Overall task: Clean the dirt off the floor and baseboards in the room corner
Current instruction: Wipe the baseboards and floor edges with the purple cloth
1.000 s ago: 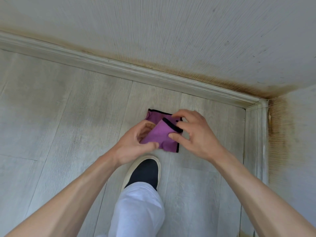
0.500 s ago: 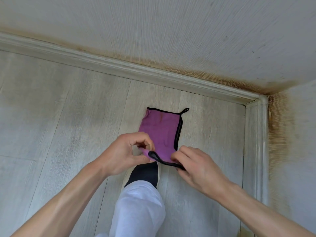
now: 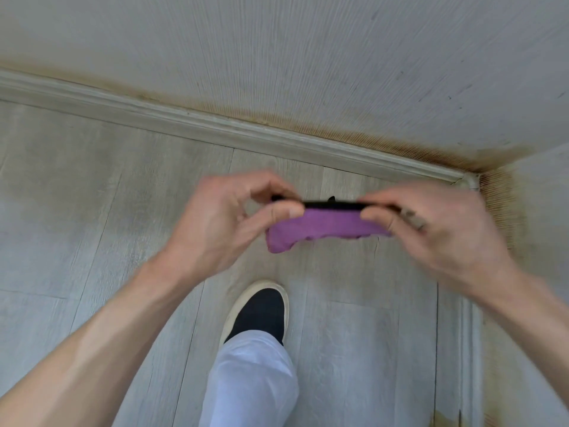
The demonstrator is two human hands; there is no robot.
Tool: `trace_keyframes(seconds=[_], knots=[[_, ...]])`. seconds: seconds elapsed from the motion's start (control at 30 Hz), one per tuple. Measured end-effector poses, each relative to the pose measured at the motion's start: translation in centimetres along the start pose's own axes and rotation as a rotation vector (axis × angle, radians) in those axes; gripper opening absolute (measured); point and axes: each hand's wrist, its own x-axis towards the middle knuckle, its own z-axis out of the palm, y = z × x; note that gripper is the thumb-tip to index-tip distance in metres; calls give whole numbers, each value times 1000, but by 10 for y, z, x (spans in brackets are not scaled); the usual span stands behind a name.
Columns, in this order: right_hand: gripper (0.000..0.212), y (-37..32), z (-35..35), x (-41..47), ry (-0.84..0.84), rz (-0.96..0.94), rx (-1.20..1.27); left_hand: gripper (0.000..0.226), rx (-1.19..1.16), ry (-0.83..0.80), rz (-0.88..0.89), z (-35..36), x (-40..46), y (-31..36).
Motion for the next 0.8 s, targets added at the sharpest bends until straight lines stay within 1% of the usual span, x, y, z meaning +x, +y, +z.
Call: trace_keyframes(seconds=[0.07,0.17,0.23,0.27,0.33,0.4,0.53,0.7,0.8], knots=[[28,1,-31,24,74,68,-5,8,18,61,102,-11,29,25],[18,2,-69,49,141,144,130,13,-48,96,202,-30,62,58],[10,-1,-83,54,132,139,278,16,-63,78,242,-39,71,67],[14,-3,-87,53,110,134,335,16,-74,70,251,-42,72,69],[20,-6,-89,50,51,126,395,15,-90,55,250,-42,69,67],[17,-4,-85,47,24,130,385,16,-66,43,237,-42,67,64],[5,9,-73,50,62,167,294,18,17,39,217,-42,73,59],[5,22,-66,62,109,259,350,14,44,22,181,-41,87,53],[10,21,-69,63,152,246,363,14,45,18,198,-42,90,58]])
